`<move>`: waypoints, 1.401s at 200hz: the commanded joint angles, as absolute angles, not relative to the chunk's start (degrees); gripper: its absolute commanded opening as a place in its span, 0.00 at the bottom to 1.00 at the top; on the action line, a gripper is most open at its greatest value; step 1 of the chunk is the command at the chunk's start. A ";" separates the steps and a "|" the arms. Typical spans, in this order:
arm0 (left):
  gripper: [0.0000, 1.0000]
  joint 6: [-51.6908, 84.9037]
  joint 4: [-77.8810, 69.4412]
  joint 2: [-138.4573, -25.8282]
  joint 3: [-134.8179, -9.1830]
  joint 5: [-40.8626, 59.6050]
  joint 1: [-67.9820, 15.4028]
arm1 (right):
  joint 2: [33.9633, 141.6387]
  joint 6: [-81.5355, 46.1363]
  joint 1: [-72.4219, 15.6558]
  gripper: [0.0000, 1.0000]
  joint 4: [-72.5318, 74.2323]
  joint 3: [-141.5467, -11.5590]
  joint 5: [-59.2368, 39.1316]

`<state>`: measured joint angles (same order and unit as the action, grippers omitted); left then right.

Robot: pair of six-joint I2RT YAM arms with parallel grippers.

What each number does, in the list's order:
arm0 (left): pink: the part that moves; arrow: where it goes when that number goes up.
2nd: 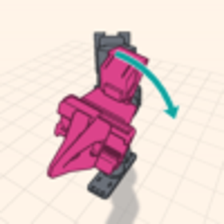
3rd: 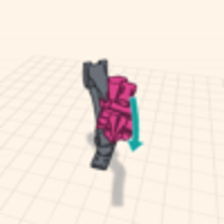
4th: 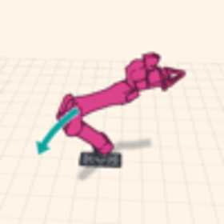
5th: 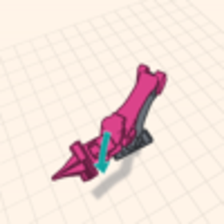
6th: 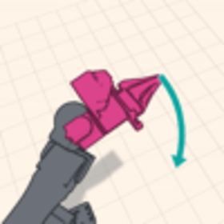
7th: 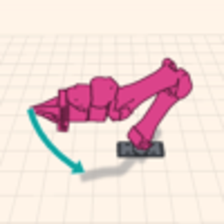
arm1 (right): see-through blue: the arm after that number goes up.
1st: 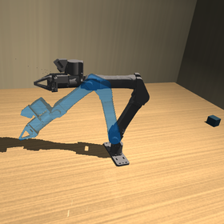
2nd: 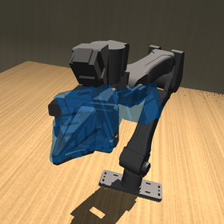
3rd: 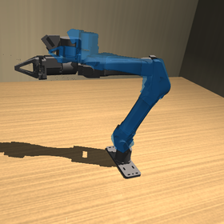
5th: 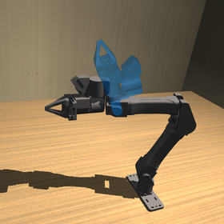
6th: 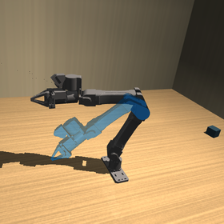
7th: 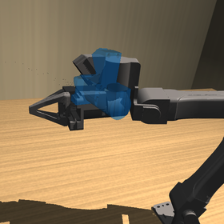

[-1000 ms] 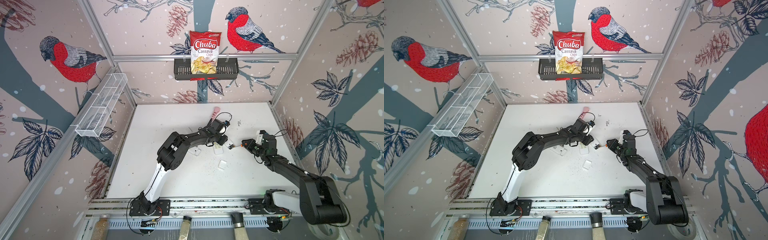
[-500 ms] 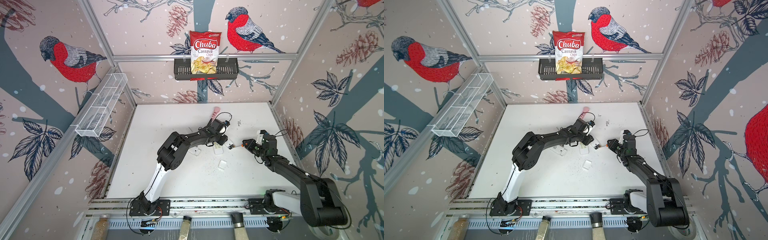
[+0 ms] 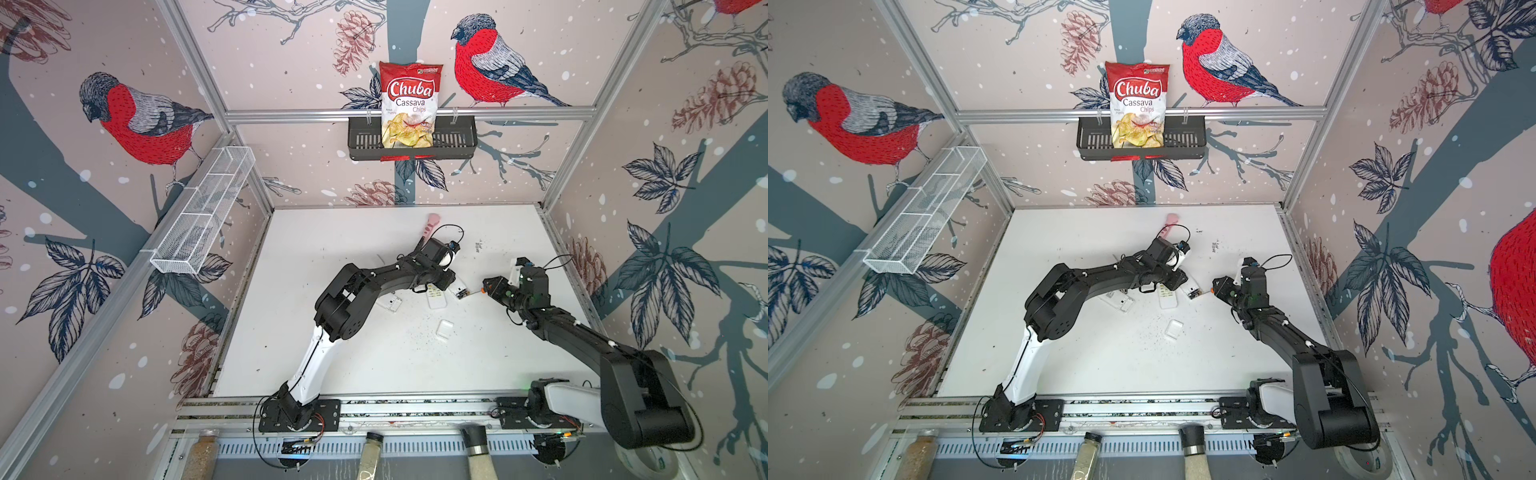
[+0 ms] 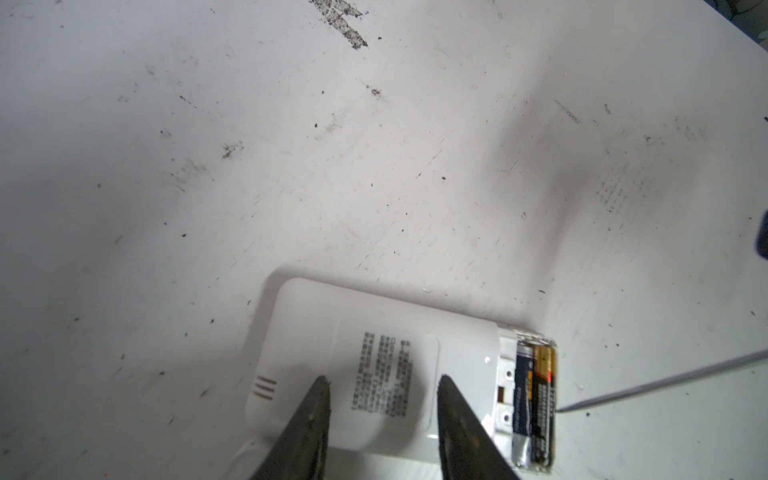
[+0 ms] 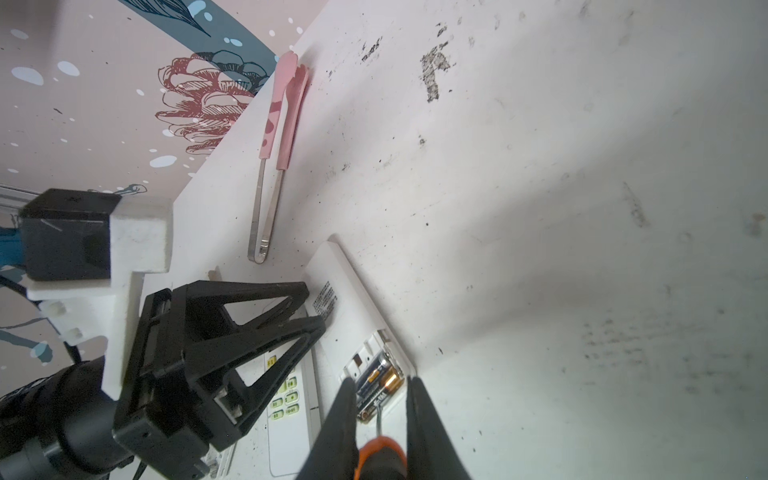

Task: Unload the batteries from the remote control

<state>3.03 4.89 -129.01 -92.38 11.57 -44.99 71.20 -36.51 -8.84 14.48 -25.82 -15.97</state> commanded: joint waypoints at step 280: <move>0.57 5.82 3.95 -123.74 -86.35 7.95 -43.42 | 60.36 -32.46 -23.19 0.00 10.39 -26.66 2.21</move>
<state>4.10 5.50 -127.72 -90.21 9.98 -44.40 62.39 -30.79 -26.41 11.33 -24.18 8.10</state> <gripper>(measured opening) 0.478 0.223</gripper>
